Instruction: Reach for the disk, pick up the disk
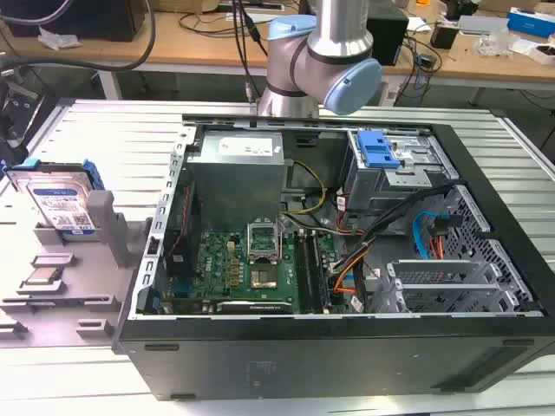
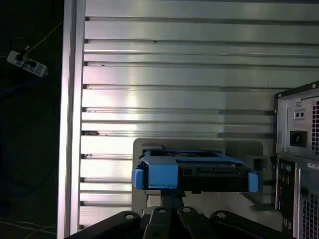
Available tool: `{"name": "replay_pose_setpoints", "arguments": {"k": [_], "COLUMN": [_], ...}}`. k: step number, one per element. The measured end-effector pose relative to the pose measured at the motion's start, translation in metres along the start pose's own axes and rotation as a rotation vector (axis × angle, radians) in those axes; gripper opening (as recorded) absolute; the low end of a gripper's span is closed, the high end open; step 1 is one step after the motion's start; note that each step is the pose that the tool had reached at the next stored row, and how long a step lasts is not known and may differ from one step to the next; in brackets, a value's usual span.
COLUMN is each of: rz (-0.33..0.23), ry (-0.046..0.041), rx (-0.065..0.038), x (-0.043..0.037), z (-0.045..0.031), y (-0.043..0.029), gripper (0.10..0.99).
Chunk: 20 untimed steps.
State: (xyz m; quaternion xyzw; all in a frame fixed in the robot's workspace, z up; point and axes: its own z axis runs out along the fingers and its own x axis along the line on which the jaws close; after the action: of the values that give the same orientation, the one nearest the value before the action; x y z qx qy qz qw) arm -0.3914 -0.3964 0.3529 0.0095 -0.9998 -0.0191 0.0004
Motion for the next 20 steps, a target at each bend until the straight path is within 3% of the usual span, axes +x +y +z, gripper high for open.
{"name": "replay_pose_setpoints", "arguments": {"k": [15, 20], "rz": [-0.152, -0.254], "ry": [0.0057, 0.0097], "rx": [0.0, 0.0], "x": [0.0, 0.0], "z": [0.0, 0.0], "y": [0.0, 0.0], "gripper": [0.106, 0.106]}}
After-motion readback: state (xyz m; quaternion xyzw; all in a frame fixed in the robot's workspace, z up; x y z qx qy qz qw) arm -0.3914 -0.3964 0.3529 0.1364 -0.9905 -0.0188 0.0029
